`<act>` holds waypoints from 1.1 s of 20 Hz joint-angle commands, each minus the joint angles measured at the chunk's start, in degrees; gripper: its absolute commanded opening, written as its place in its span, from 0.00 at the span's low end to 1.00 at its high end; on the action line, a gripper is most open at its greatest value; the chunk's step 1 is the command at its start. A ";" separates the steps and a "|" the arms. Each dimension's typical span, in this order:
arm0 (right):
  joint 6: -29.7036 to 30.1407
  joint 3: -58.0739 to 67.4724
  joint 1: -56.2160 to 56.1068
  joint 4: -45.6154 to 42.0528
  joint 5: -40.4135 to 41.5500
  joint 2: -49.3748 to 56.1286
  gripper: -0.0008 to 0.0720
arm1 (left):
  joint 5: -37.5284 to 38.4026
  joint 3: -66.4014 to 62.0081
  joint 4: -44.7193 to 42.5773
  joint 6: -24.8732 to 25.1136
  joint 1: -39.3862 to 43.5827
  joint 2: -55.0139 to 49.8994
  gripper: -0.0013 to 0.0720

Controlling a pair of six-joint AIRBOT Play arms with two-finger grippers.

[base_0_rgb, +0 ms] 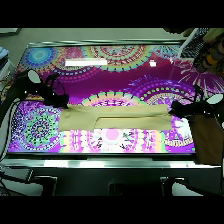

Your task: Fold the clothes and pants, and hang the long-sleeved shirts on hangers.

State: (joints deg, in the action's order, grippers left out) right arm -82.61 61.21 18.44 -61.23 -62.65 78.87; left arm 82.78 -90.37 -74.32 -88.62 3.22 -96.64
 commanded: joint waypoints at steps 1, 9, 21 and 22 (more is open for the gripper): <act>-0.74 1.40 -0.17 2.19 3.13 2.86 0.05 | 1.75 -7.91 2.40 0.37 -0.04 -5.77 0.04; -0.57 1.44 -0.17 7.23 10.16 6.93 0.05 | -2.54 -10.64 4.63 -2.03 -0.04 -11.56 0.04; -3.72 6.78 0.02 5.66 6.16 8.92 0.63 | -4.68 -14.86 5.35 -7.87 -1.53 -13.60 0.76; -7.76 10.34 0.02 -0.39 2.47 8.87 0.73 | -2.62 -16.72 4.61 -7.89 -2.23 -13.00 0.76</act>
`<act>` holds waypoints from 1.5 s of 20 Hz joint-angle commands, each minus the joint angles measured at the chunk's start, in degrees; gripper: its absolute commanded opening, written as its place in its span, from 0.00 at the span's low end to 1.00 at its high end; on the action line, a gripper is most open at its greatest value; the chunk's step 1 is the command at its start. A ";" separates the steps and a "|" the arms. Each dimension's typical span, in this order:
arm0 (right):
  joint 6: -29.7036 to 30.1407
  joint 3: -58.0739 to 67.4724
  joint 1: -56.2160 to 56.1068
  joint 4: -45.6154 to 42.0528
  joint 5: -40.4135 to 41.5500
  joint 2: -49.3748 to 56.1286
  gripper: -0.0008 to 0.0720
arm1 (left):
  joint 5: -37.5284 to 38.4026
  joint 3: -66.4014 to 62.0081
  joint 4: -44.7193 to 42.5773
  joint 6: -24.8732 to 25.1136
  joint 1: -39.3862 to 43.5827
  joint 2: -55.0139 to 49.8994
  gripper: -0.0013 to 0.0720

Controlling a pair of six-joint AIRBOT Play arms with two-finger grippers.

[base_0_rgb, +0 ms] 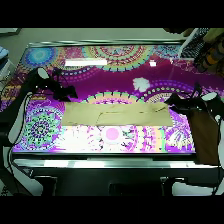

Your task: Fold the clothes and pants, and hang the long-sleeved shirts on hangers.

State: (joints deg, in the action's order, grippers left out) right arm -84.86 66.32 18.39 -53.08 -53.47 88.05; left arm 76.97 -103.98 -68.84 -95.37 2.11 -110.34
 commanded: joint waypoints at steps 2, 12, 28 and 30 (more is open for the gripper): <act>-8.13 11.23 0.09 -17.73 -12.74 0.13 0.78 | 6.34 -5.99 -2.99 -1.18 -2.36 2.51 0.76; 6.73 14.23 13.05 4.31 -28.57 13.73 0.92 | 9.20 -6.45 -4.70 -1.18 -3.32 9.86 0.76; 9.92 9.49 8.90 5.42 -24.39 18.56 0.90 | 8.72 -6.43 -4.70 -1.81 -3.32 9.68 0.75; 9.62 8.74 5.95 4.09 -22.64 18.56 0.79 | 8.74 -6.43 -4.70 -1.79 -3.32 9.68 0.75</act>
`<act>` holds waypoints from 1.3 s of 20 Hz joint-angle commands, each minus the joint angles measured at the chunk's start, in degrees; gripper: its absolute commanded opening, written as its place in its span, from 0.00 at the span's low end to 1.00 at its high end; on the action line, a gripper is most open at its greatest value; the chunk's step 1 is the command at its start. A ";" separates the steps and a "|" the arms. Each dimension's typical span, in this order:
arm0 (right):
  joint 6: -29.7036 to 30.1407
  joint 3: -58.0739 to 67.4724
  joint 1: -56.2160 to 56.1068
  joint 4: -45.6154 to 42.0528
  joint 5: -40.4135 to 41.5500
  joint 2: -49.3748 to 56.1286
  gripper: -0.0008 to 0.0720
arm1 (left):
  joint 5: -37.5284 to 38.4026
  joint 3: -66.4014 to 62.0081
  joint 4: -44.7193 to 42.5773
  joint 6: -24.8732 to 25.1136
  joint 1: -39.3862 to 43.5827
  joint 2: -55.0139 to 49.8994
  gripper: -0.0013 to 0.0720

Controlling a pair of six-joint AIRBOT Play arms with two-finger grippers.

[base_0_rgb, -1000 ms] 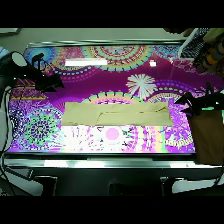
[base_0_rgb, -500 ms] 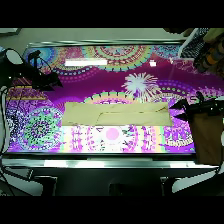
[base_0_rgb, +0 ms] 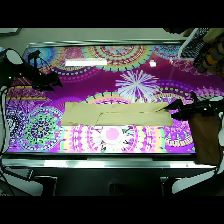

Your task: Fold the clothes and pants, and hang the long-sleeved shirts on hangers.

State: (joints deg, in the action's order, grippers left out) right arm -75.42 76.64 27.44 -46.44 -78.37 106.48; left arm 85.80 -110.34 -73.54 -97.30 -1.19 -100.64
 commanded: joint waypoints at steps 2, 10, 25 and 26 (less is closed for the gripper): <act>-1.55 -1.55 -5.66 -4.46 4.66 0.07 0.49 | 0.00 -0.07 0.00 0.13 -0.02 -0.02 0.75; -11.45 2.23 -6.16 -14.01 1.16 -12.11 0.05 | -4.44 4.57 7.76 -0.11 3.78 -0.85 0.04; -24.96 10.54 -6.16 -17.86 -8.94 -36.54 0.05 | -56.96 15.30 59.01 -8.81 44.87 -16.79 0.04; -25.44 10.54 -6.19 -17.84 -9.75 -36.92 0.05 | -57.33 14.40 60.74 -8.81 46.21 -18.14 0.04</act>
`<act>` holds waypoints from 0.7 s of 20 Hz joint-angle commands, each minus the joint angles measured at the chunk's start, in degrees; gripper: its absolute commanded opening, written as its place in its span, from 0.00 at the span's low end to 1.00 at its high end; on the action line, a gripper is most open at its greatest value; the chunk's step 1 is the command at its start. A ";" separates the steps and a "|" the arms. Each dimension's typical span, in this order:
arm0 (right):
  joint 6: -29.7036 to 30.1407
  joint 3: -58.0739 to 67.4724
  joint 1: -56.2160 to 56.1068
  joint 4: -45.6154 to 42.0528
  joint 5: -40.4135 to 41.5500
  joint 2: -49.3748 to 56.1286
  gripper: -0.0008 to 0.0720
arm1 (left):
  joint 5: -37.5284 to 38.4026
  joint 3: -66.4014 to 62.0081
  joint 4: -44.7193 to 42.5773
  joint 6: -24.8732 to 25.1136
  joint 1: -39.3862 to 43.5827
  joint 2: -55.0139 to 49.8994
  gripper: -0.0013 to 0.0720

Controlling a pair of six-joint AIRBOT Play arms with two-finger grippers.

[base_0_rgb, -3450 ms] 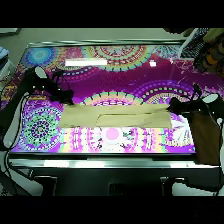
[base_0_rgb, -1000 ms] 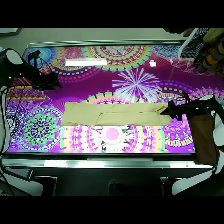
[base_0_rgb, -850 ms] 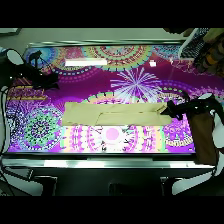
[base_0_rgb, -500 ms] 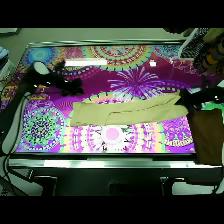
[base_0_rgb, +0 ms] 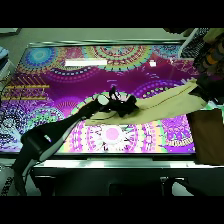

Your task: Fold the clothes and pants, and hang the long-sleeved shirts on hangers.

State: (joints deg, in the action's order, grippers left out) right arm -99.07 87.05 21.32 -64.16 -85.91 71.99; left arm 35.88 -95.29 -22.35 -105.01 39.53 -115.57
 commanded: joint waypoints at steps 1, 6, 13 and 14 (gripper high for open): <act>-2.19 0.13 -0.11 -0.02 -3.28 -2.60 0.05 | -7.37 -1.97 9.99 -1.09 6.45 -4.55 0.04; -2.36 0.11 -0.11 0.57 -5.22 -2.60 0.05 | -6.29 -7.87 10.34 -3.32 9.22 -9.68 0.04; -2.14 0.11 -0.11 2.58 -1.81 -2.56 0.05 | 14.71 -8.17 4.07 1.31 0.81 -5.66 0.04; -2.08 0.11 -0.55 4.55 -1.18 -2.51 0.05 | 18.29 -8.17 -0.24 1.29 -1.62 -3.58 0.04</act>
State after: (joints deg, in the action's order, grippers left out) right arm -101.23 87.11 21.17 -62.70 -88.99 69.47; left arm 43.27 -103.26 -15.42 -105.14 42.54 -122.23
